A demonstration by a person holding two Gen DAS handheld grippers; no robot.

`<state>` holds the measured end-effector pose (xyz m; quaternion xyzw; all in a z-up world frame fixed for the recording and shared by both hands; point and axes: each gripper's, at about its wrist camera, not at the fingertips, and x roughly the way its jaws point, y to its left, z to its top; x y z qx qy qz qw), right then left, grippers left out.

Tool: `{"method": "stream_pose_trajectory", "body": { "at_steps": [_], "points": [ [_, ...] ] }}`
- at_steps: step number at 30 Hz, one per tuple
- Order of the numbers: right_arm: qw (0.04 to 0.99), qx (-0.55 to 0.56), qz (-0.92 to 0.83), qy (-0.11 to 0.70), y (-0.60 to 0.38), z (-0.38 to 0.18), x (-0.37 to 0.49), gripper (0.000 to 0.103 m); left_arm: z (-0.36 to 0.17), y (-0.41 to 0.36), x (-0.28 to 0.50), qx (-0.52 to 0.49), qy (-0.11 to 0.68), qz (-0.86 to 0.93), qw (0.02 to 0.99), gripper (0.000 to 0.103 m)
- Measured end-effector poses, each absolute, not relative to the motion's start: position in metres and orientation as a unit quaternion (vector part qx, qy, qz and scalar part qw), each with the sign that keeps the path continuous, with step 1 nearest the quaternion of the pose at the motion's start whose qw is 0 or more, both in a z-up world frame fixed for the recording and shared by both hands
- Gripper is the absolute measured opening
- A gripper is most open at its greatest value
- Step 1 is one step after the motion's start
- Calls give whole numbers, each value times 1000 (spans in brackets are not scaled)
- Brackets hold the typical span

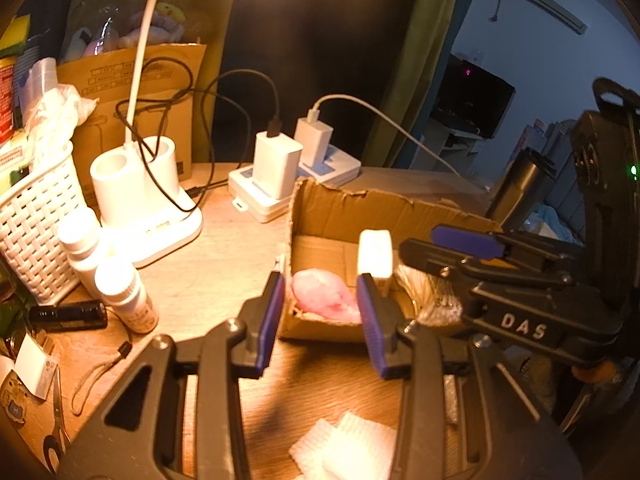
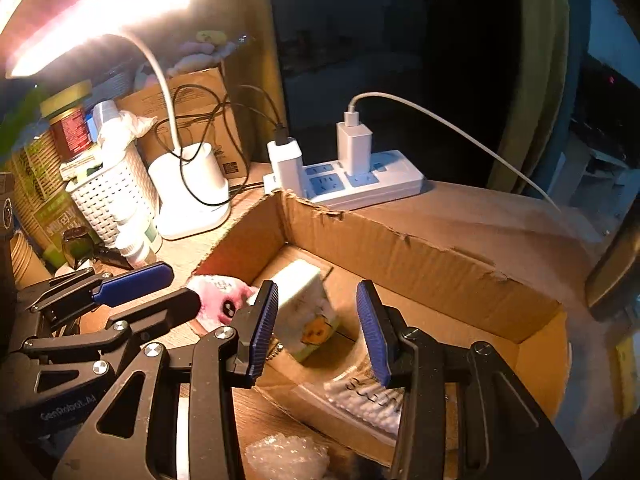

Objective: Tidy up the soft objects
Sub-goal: 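Lower pink plush into box with left gripper while right gripper releases tissue pack inside, then move left gripper to bubble wrap while right gripper grasps grey dotted gloves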

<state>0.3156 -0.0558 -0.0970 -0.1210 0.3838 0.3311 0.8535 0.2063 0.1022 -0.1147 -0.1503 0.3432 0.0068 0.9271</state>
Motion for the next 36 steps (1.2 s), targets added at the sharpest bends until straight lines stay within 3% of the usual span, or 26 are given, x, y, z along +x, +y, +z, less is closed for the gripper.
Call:
{"method": "stream_pose_trajectory", "body": {
  "at_steps": [16,18,20,25,36],
  "points": [
    [866,-108,324,366,-83,-75,290,44,-102,93,199,-133,330,7,935,40],
    [867,-107,325,363,-87,-72,283,44,-98,89,196,-126,326,7,937,65],
    [868,-106,324,360,-91,-69,277,44,-94,87,192,-125,323,8,938,71],
    [872,-99,321,356,-104,-64,262,50,-85,84,178,-129,311,13,941,71],
    [881,-82,300,357,-143,-64,243,52,-82,60,161,-118,318,5,941,71]
  ]
}}
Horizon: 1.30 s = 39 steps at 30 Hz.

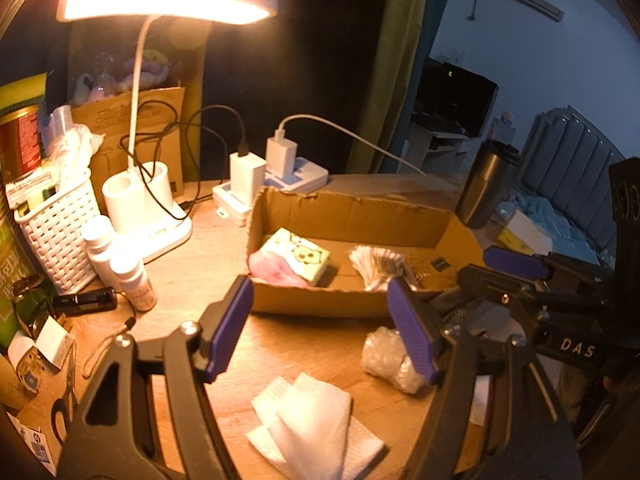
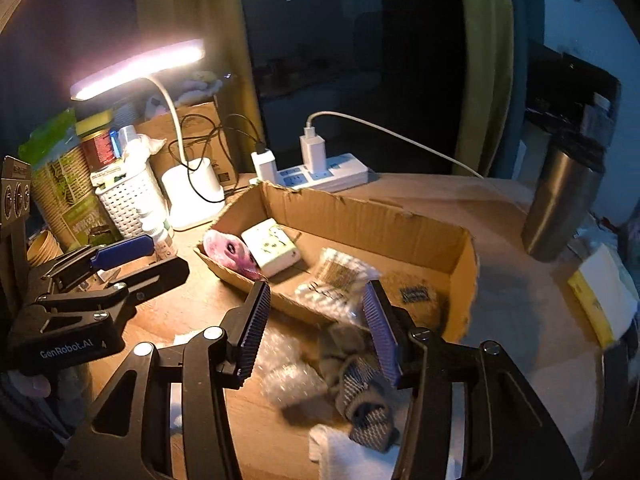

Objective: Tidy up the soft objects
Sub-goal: 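Move left gripper to bubble wrap while right gripper grasps grey dotted gloves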

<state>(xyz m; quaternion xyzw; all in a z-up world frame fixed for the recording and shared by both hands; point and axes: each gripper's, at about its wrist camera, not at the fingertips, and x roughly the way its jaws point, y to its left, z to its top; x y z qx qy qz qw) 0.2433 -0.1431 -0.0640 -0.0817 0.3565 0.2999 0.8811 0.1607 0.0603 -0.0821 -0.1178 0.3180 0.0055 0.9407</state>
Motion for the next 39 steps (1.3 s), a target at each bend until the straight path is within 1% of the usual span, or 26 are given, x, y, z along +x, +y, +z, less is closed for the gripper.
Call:
{"method": "stream_pose_trajectory", "body": {
  "at_steps": [13,26,31,33,39],
  "points": [
    [885,-51,277,371,-190,-79,244,53,-87,21,170,-90,337,-11,937,71],
    [873,-27,278,399,-211,-109,244,57,-113,-9,177,-66,378,-21,923,72],
    [871,-18,280,404,-217,-117,244,57,-125,-19,181,-55,400,-25,914,74],
    [870,-15,279,405,-219,-118,245,57,-130,-24,184,-51,410,-32,910,79],
    [871,-9,278,406,-225,-121,246,57,-142,-34,191,-38,432,-34,900,80]
  ]
}}
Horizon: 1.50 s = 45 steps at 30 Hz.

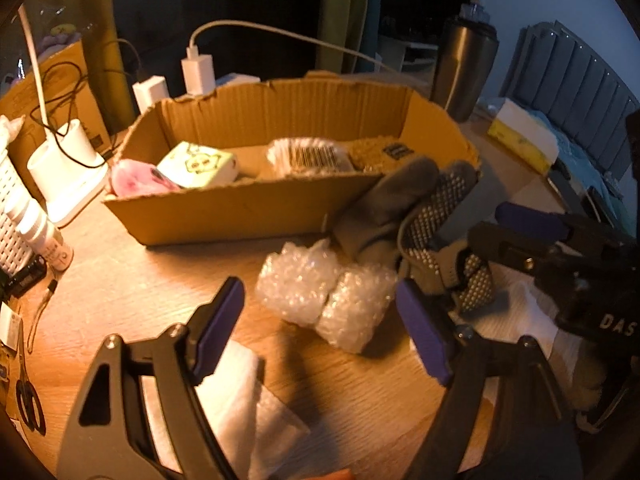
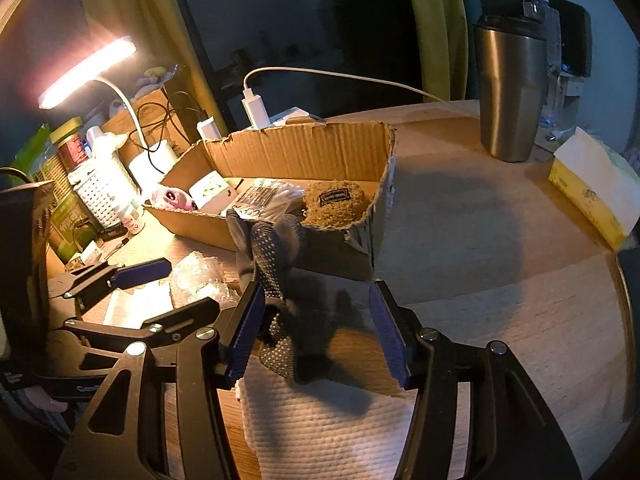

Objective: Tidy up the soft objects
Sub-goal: 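Move left gripper to bubble wrap while right gripper grasps grey dotted gloves, then carry bubble wrap with left gripper while right gripper lifts gloves over the box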

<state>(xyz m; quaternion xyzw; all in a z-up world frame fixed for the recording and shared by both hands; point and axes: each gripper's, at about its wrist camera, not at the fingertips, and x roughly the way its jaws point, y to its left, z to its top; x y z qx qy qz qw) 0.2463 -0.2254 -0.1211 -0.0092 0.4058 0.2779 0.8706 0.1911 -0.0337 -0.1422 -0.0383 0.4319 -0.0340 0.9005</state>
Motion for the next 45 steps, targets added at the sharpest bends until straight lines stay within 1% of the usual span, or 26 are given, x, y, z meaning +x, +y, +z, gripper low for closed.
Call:
{"method": "stream_pose_trajectory", "body": {
  "at_steps": [6,11,13,14,16,18,23,31,32,33,34,35,37,40,45],
  "points": [
    [868,-10,280,411,-226,-124,248,58,-154,-37,200,-35,454,-30,890,80],
    [862,-18,289,416,-218,-127,249,58,-157,-38,200,-36,452,-34,891,78],
    [860,-21,294,417,-214,-128,249,58,-157,-36,199,-40,449,-39,892,67],
    [859,-23,296,417,-211,-129,249,58,-156,-35,198,-42,445,-42,893,58],
    [857,-26,300,418,-207,-129,248,58,-157,-33,196,-46,446,-48,892,56],
    [855,-30,304,420,-202,-130,247,58,-158,-32,194,-46,444,-56,893,52],
    [849,-40,316,421,-192,-130,242,58,-156,-30,190,-54,437,-74,895,46],
    [839,-50,317,439,-179,-142,245,58,-154,-18,183,-66,432,-70,897,45],
    [837,-52,315,444,-178,-145,246,57,-154,-16,182,-67,431,-68,897,45],
    [836,-55,313,448,-176,-148,247,53,-154,-14,181,-69,430,-67,898,45],
    [835,-57,312,450,-175,-150,246,45,-153,-13,179,-71,430,-67,898,45],
    [834,-62,310,451,-173,-152,246,41,-153,-11,178,-72,429,-67,898,45],
    [836,-65,310,449,-172,-152,244,28,-151,-10,176,-74,426,-67,899,45],
    [840,-68,311,440,-172,-148,241,25,-148,-8,174,-75,421,-67,901,45],
    [848,-73,312,423,-174,-137,235,25,-140,-7,169,-76,411,-66,906,45]
  ]
}}
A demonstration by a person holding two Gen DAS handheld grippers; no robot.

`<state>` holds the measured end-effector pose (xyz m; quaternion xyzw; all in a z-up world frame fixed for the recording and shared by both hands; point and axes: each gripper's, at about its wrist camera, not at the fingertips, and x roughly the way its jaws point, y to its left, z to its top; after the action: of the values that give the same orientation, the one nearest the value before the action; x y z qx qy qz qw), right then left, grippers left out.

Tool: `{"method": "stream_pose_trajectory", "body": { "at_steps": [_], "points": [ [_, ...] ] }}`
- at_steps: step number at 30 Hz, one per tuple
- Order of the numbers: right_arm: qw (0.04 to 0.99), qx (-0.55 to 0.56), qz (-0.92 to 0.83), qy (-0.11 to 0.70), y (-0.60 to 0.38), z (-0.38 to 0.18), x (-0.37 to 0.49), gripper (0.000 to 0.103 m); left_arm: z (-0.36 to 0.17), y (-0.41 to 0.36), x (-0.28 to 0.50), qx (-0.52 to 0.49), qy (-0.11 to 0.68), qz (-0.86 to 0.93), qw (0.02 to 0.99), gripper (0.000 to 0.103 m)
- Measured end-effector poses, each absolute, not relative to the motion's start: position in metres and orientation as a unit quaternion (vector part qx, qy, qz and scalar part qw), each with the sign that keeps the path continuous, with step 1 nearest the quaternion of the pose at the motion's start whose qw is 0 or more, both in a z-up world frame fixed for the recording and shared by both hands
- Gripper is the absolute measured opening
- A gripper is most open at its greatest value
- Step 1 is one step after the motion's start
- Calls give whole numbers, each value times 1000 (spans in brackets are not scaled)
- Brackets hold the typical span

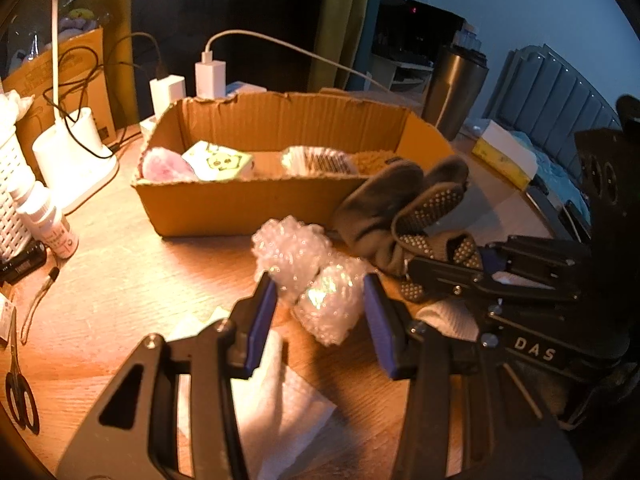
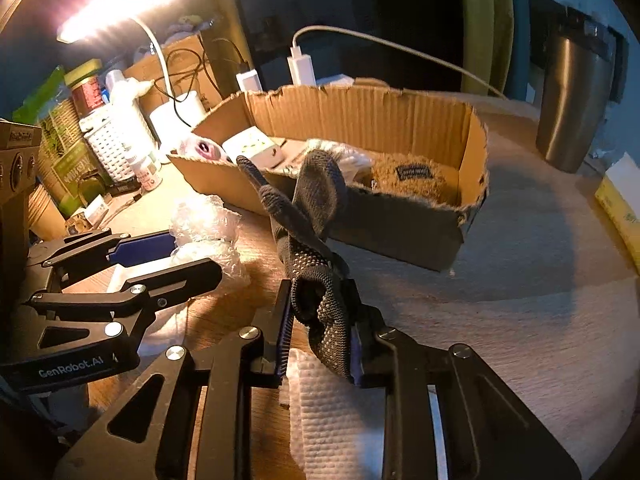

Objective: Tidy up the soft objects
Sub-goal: 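Carry bubble wrap with left gripper while right gripper lifts gloves over the box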

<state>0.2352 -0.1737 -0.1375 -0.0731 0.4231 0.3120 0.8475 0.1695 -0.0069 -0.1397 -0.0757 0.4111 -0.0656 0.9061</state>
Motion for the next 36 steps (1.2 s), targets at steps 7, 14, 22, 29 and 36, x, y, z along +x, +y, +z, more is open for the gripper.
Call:
{"method": "stream_pose_trajectory", "body": {
  "at_steps": [7,14,22,29,36],
  "points": [
    [858,-72,316,399,-181,-118,226,25,-125,-5,164,-71,395,-61,914,45],
    [870,-67,314,375,-192,-95,220,25,-107,-6,160,-66,377,-57,922,45],
    [880,-64,308,356,-203,-77,222,25,-88,-8,159,-60,356,-54,931,45],
    [885,-63,306,344,-206,-66,225,25,-75,-5,164,-54,342,-45,937,45],
    [890,-64,300,337,-207,-60,233,25,-67,-1,172,-51,329,-41,942,46]
  ]
}}
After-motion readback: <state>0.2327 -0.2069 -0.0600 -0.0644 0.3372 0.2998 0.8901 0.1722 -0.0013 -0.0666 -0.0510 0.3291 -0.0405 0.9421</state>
